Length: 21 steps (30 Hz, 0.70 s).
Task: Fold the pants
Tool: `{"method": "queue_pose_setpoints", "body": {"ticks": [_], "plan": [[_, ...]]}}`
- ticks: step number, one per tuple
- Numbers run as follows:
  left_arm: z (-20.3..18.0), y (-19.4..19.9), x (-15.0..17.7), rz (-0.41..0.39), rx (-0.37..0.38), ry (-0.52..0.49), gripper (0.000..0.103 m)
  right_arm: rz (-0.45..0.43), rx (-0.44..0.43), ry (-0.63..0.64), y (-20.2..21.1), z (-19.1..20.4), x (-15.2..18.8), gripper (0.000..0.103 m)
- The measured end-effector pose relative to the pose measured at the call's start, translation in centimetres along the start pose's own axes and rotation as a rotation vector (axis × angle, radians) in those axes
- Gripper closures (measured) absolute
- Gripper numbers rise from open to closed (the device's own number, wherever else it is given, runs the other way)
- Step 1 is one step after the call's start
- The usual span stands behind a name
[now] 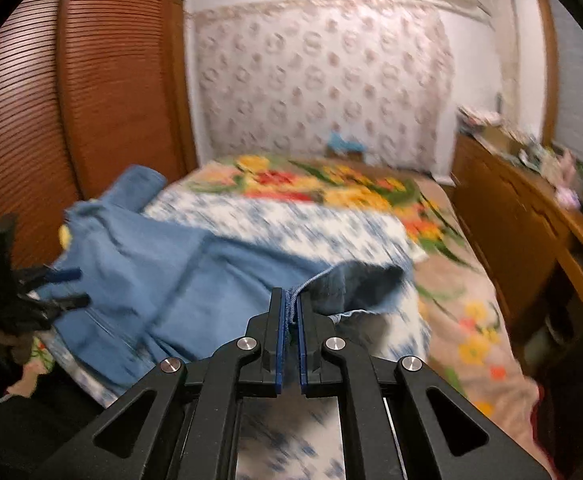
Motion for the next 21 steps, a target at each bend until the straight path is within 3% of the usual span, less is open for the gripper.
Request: {"method": "queue_pose_setpoints", "body": {"ticks": [7, 11, 15, 21], "plan": [[2.4, 2.9, 0.0, -0.045, -0.047, 0.039, 0.026, -0.047, -0.203, 0.129, -0.3, 8.7, -3.9, 0.098], [4.0, 4.2, 0.9, -0.054, -0.079, 0.064, 0.026, -0.025, -0.325, 0.212, -1.5, 14.5, -4.2, 0.098], [5.3, 4.7, 2.1, -0.046, -0.098, 0.092, 0.026, 0.031, -0.369, 0.266, -3.9, 18.0, -3.3, 0.098], [6.3, 4.7, 3.7, -0.029, -0.106, 0.124, 0.026, 0.122, -0.388, 0.257, -8.2, 19.0, -3.3, 0.098]]}}
Point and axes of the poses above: each gripper's, at about its wrist camera, not at the fingertips, and y roughly against the way its jaws point, z to its left, x to its underside, the point moved 4 cm from there along -y, roughly the way its jaws point, and after that the axes turned 15 degrees about -y, right-handed, at the moved point
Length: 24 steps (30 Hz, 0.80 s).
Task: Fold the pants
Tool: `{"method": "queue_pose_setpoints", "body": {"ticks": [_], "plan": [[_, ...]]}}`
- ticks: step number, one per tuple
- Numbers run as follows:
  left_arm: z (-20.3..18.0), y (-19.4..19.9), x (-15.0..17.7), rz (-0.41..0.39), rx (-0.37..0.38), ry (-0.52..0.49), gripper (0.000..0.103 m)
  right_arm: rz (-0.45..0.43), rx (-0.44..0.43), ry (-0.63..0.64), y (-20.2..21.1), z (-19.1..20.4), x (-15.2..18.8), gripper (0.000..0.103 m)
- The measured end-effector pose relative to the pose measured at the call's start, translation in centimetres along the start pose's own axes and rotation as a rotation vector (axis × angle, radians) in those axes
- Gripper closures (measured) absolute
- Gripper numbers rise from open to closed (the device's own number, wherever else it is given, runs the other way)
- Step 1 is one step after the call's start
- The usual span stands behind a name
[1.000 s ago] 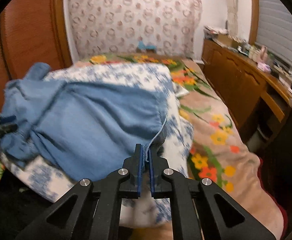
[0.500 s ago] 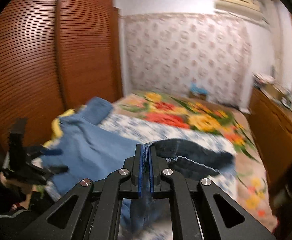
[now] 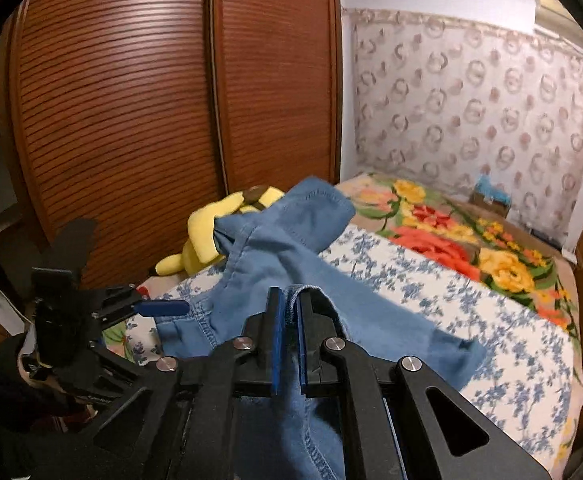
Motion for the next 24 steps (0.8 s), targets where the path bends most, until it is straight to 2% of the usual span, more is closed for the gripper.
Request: {"method": "queue_pose_setpoints", "body": {"ticks": [3, 6, 8, 14, 23, 24], "plan": [[0.1, -0.1, 0.5, 0.007, 0.005, 0.014, 0.026, 0.024, 0.037, 0.003, -0.4, -0.5, 0.0, 0.087], [0.1, -0.2, 0.6, 0.008, 0.008, 0.013, 0.026, 0.015, 0.05, -0.005, 0.2, -0.3, 0.0, 0.083], [-0.2, -0.2, 0.5, 0.004, 0.014, 0.011, 0.026, 0.011, 0.062, -0.012, 0.2, -0.5, 0.2, 0.076], [-1.2, -1.0, 0.5, 0.007, 0.035, -0.005, 0.026, 0.003, 0.132, -0.021, 0.9, -1.9, 2.8, 0.061], [-3.1, -2.9, 1.4, 0.043, 0.097, -0.056, 0.027, 0.104, 0.209, -0.157, -0.6, -5.9, 7.5, 0.058], [-3.1, -3.1, 1.4, 0.044, 0.096, -0.061, 0.033, 0.112, 0.213, -0.169, -0.8, -6.1, 7.8, 0.058]]}}
Point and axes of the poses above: each gripper's, at about its wrist camera, not at the fingertips, and y roughly against the way its jaws point, z to its left, x to its underside, the point moved 4 cm from there along -y, roughly the way its jaws point, and after that the axes turned 15 degrees about -y, right-handed, at the moved point
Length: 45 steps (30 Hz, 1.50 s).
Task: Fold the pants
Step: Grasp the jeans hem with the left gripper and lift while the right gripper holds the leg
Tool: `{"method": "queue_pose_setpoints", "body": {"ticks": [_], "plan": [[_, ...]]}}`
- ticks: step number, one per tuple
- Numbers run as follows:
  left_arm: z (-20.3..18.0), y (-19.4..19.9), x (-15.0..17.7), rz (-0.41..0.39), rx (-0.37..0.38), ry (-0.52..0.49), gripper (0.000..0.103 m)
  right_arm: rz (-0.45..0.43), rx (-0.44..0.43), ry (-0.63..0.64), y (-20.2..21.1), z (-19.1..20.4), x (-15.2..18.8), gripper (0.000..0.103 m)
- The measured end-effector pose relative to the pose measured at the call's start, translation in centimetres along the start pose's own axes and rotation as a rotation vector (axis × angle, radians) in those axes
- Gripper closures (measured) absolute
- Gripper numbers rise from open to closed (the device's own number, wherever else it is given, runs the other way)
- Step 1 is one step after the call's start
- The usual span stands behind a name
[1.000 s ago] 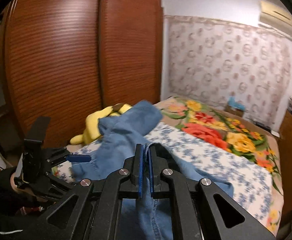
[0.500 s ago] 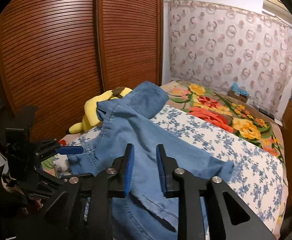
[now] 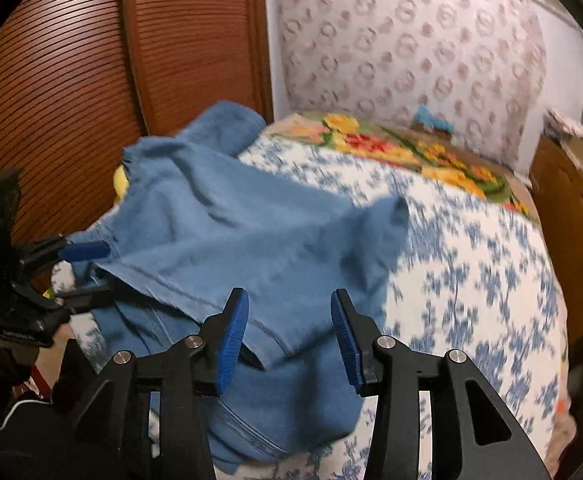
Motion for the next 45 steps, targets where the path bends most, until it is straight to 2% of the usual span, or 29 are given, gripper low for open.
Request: {"method": "queue_pose_setpoints", "body": {"ticks": [1, 2, 4, 9, 13, 17, 18, 19, 22, 23, 25, 28, 36, 41, 45], "plan": [[0.0, -0.1, 0.0, 0.002, -0.004, -0.004, 0.039, 0.008, 0.001, -0.01, -0.2, 0.0, 0.2, 0.058], [0.1, -0.3, 0.0, 0.005, -0.01, -0.009, 0.04, 0.017, -0.001, -0.022, -0.2, -0.2, 0.4, 0.058], [0.1, -0.6, 0.1, 0.007, -0.014, -0.015, 0.053, 0.035, -0.008, -0.041, -0.5, -0.1, 0.6, 0.058], [0.6, -1.5, 0.5, 0.021, -0.025, -0.008, 0.07, 0.086, -0.021, -0.08, -1.5, 0.6, 1.1, 0.058], [0.8, -1.6, 1.1, 0.019, -0.021, 0.006, 0.07, 0.108, -0.044, -0.136, -2.4, 0.9, 1.2, 0.058], [0.8, -1.5, 0.9, 0.014, -0.031, 0.003, 0.07, 0.101, -0.054, -0.132, -3.3, 1.4, 0.4, 0.058], [0.7, -1.5, 0.7, 0.015, -0.035, -0.001, 0.071, 0.102, -0.056, -0.13, -3.5, 1.5, 0.1, 0.058], [0.5, -1.6, 0.5, 0.013, -0.036, -0.01, 0.078, 0.106, -0.063, -0.129, -3.8, 1.7, -0.1, 0.059], [0.2, -1.6, -0.1, -0.004, -0.021, -0.025, 0.091, 0.094, -0.087, -0.127, -4.7, 1.2, -0.4, 0.091], [0.2, -1.4, -0.3, -0.012, -0.022, -0.024, 0.091, 0.091, -0.095, -0.122, -4.9, 1.2, -0.5, 0.095], [0.0, -0.6, -1.0, -0.036, -0.029, -0.026, 0.094, 0.082, -0.112, -0.113, -4.4, 1.2, -0.5, 0.097], [-0.2, 1.0, -2.0, -0.081, -0.016, -0.026, 0.094, 0.016, -0.15, -0.092, -2.4, 1.0, -1.8, 0.098], [-1.3, 7.9, -5.9, -0.212, 0.024, -0.038, 0.095, -0.174, -0.184, 0.039, 3.7, 3.6, -9.5, 0.099], [0.0, 10.1, -5.8, -0.243, 0.013, 0.005, 0.095, -0.199, -0.215, 0.091, 3.8, 6.6, -13.5, 0.1], [0.9, 10.9, -4.7, -0.245, -0.007, 0.04, 0.095, -0.19, -0.226, 0.143, 1.9, 9.2, -15.0, 0.1]]}}
Point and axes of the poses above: each gripper's, at about its wrist camera, not at the fingertips, and y roughly against the way its jaws point, z to its left, x to its underside, the point moved 4 cm from there along -y, roughly the way its jaws point, and after that the axes turned 15 degrees about -y, right-handed, at the moved point
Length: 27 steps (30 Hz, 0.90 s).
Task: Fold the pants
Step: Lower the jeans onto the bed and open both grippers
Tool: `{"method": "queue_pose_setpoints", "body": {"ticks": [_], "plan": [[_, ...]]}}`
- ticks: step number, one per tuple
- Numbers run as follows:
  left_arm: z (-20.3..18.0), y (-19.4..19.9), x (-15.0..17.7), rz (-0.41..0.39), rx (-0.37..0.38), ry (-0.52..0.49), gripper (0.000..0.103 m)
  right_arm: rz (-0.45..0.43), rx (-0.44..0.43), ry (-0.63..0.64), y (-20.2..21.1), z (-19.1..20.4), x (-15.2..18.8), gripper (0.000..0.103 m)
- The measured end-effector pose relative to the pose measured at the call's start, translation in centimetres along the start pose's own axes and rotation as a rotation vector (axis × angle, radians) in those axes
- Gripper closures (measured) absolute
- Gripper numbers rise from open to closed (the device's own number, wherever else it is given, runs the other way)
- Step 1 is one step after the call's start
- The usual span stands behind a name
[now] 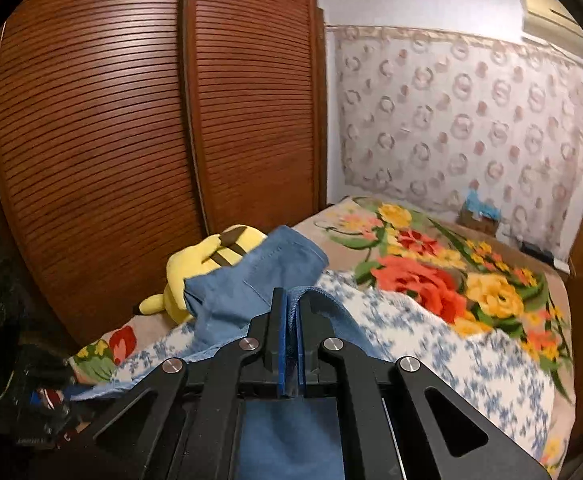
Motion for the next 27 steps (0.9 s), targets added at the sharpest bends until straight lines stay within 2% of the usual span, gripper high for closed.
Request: {"method": "queue_pose_setpoints", "body": {"ticks": [6, 14, 18, 20, 23, 25, 27], "plan": [[1.6, 0.5, 2.8, 0.036, -0.009, 0.051, 0.095, 0.025, -0.005, 0.076, -4.6, 1.8, -0.4, 0.1], [3.7, -1.9, 8.0, 0.164, -0.041, 0.111, 0.095, 0.175, 0.024, 0.069, -12.7, 2.3, 2.4, 0.1], [4.2, -2.4, 9.3, 0.192, -0.062, 0.15, 0.095, 0.235, 0.044, 0.051, -15.8, 2.3, 2.8, 0.1], [4.2, -2.7, 9.8, 0.203, -0.053, 0.155, 0.093, 0.265, 0.049, 0.045, -16.6, 2.1, 3.0, 0.087], [4.5, -2.9, 10.0, 0.218, -0.081, 0.151, 0.076, 0.266, 0.068, 0.071, -17.0, 2.3, 2.1, 0.069], [4.9, -2.6, 9.8, 0.211, -0.089, 0.156, 0.057, 0.26, 0.078, 0.079, -16.1, 2.4, 1.6, 0.066], [5.1, -2.3, 9.6, 0.2, -0.086, 0.163, 0.051, 0.248, 0.094, 0.073, -14.8, 1.5, 0.8, 0.064]]}}
Point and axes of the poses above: each gripper's, at about its wrist camera, not at the fingertips, and y roughly against the way its jaws point, z to its left, x to its underside, the point moved 4 cm from there along -y, roughly the way its jaws point, and after that the axes turned 15 degrees about -y, right-handed, at the moved point
